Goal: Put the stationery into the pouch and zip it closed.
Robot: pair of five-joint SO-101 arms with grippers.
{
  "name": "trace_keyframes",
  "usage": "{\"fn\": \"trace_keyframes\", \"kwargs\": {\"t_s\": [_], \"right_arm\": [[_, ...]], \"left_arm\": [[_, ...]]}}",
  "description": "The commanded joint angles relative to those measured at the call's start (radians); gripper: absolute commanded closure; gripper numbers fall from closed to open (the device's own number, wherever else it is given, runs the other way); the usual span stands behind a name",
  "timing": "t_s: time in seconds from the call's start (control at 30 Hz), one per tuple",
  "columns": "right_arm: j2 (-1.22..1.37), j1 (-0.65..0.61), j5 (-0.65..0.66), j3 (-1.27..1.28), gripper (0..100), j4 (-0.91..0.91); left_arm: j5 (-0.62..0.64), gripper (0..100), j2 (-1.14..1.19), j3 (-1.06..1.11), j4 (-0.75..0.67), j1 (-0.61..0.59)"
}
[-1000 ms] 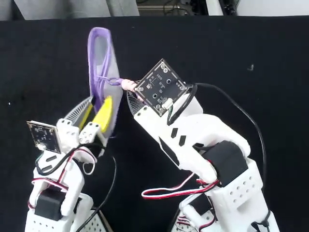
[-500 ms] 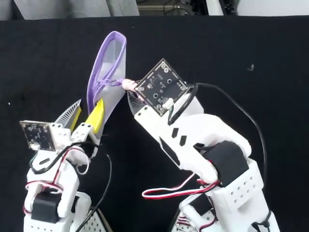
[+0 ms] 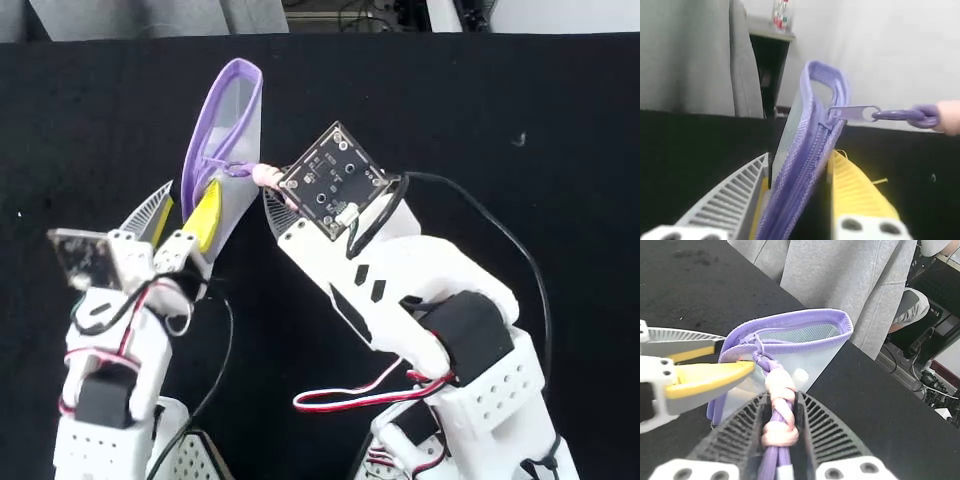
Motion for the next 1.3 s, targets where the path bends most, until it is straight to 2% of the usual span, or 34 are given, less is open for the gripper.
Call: {"fn": "trace_keyframes", "kwargs": {"t_s": [0.0, 0.27, 0.43, 0.63, 0.73, 1.0, 1.27], "right_arm": [[-0.035, -0.008, 0.002, 0.010, 98.8, -0.026], [-0.033, -0.008, 0.006, 0.015, 98.8, -0.028], [-0.033, -0.008, 0.006, 0.015, 98.8, -0.028], [-0.035, -0.008, 0.006, 0.008, 98.8, -0.031], [-0.035, -0.008, 0.006, 0.008, 98.8, -0.054], [-0.036, -0.006, 0.006, 0.008, 98.8, -0.054], [-0.090, -0.005, 0.006, 0.007, 98.8, -0.044]], "left_arm": [[-0.011, 81, 0.123, -0.116, -0.029, -0.013], [-0.009, 82, 0.147, -0.166, -0.031, -0.012], [-0.009, 98, 0.149, -0.154, -0.023, -0.012], [-0.015, 97, 0.149, -0.113, -0.021, -0.010], [-0.101, 97, 0.147, -0.102, -0.017, 0.002], [-0.350, 97, 0.075, -0.128, 0.149, 0.166], [-0.448, 97, -0.158, -0.122, 0.331, 0.183]]}}
